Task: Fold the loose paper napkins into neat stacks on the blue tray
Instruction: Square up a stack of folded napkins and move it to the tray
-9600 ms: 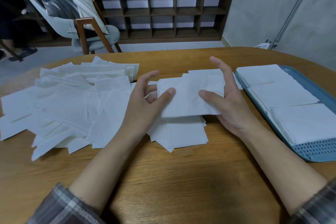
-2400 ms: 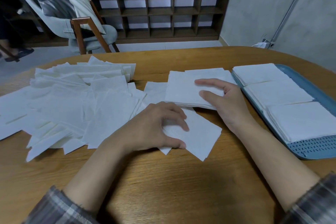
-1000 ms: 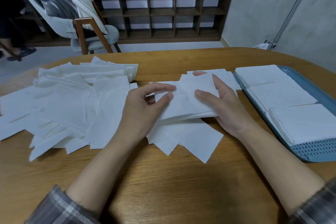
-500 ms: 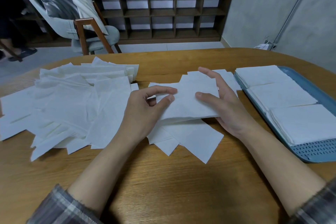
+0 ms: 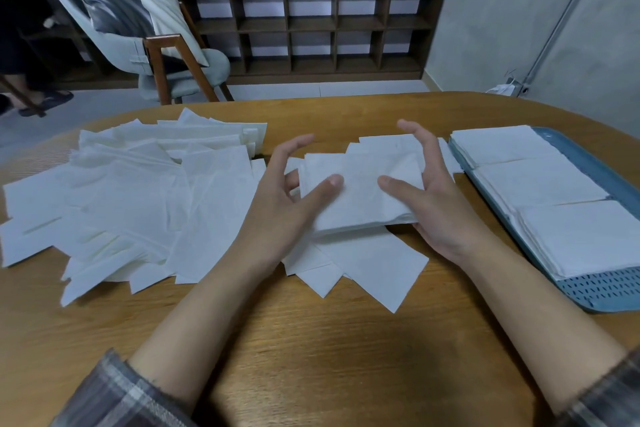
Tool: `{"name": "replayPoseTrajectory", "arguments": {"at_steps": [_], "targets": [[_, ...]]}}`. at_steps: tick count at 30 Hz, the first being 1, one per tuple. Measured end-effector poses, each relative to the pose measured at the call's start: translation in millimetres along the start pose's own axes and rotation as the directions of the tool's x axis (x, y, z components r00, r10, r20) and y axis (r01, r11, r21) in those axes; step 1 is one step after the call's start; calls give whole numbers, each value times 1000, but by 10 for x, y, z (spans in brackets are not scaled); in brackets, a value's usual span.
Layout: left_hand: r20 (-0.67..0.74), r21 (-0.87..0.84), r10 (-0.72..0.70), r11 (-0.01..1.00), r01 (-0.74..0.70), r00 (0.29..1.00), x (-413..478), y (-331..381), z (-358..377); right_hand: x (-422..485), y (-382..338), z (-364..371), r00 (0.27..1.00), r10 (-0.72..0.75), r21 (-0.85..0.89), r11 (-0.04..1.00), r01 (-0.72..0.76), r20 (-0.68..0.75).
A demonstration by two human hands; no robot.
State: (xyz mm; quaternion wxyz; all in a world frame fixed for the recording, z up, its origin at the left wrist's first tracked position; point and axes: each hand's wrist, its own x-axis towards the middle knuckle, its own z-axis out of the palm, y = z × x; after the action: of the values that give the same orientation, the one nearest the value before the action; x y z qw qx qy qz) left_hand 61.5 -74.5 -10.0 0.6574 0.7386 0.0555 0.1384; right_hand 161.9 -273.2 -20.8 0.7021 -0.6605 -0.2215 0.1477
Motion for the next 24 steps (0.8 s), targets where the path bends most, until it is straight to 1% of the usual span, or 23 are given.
{"name": "replayPoseTrajectory", "arguments": {"at_steps": [2, 4, 6, 7, 8, 10, 11, 12, 13, 14, 15, 16, 17, 18, 19, 20, 22, 24], "targets": [[-18, 122, 75, 990, -72, 997, 11, -56, 2, 18, 34, -21, 1000, 25, -64, 998, -26, -14], [-68, 212, 122, 972, -105, 990, 29, -82, -23, 22, 15, -34, 999, 47, -1, 999, -47, 24], [-97, 209, 147, 970, -124, 984, 45, -74, -48, 5, -42, -38, 994, 62, 91, 993, -70, 96], [-95, 215, 159, 967, -135, 983, 52, -74, -49, 2, -55, -45, 990, 59, 106, 992, -72, 125], [-83, 217, 168, 965, -146, 982, 54, -72, -43, 0, -50, -47, 989, 55, 94, 993, -68, 137], [-39, 233, 195, 955, -181, 980, 41, -84, -19, 9, 12, -72, 995, 23, -22, 1000, -21, 99], [-19, 292, 236, 931, -221, 972, 36, -100, -20, 16, 45, -82, 998, -4, -97, 995, 10, 62], [9, 385, 299, 879, -280, 954, 33, -112, -31, 20, 63, -91, 999, -29, -161, 987, 31, 15], [69, 482, 367, 802, -353, 928, 35, -118, -50, 27, 70, -104, 998, -48, -208, 977, 39, -35], [164, 525, 394, 741, -419, 904, 35, -116, -66, 36, 65, -118, 995, -59, -236, 971, 37, -85], [275, 532, 351, 720, -446, 895, 23, -91, -76, 45, 64, -129, 989, -66, -247, 969, 32, -129], [382, 527, 258, 728, -438, 887, 6, -67, -80, 48, 62, -137, 984, -73, -251, 968, 31, -160], [477, 531, 156, 733, -425, 865, -12, -54, -70, 51, 66, -144, 981, -80, -253, 967, 33, -179], [543, 545, 73, 727, -417, 836, -29, -58, -58, 54, 67, -138, 978, -84, -256, 966, 34, -189], [579, 560, 22, 715, -418, 815, -35, -81, -47, 55, 68, -134, 977, -84, -259, 965, 31, -197], [594, 565, 1, 711, -418, 805, -33, -108, -39, 54, 66, -128, 976, -82, -263, 964, 26, -202], [580, 565, -12, 726, -392, 814, -29, -120, -33, 47, 68, -116, 977, -79, -273, 962, 22, -199], [554, 554, 5, 744, -373, 833, -29, -133, -25, 37, 66, -103, 978, -80, -286, 958, 22, -192]]}}
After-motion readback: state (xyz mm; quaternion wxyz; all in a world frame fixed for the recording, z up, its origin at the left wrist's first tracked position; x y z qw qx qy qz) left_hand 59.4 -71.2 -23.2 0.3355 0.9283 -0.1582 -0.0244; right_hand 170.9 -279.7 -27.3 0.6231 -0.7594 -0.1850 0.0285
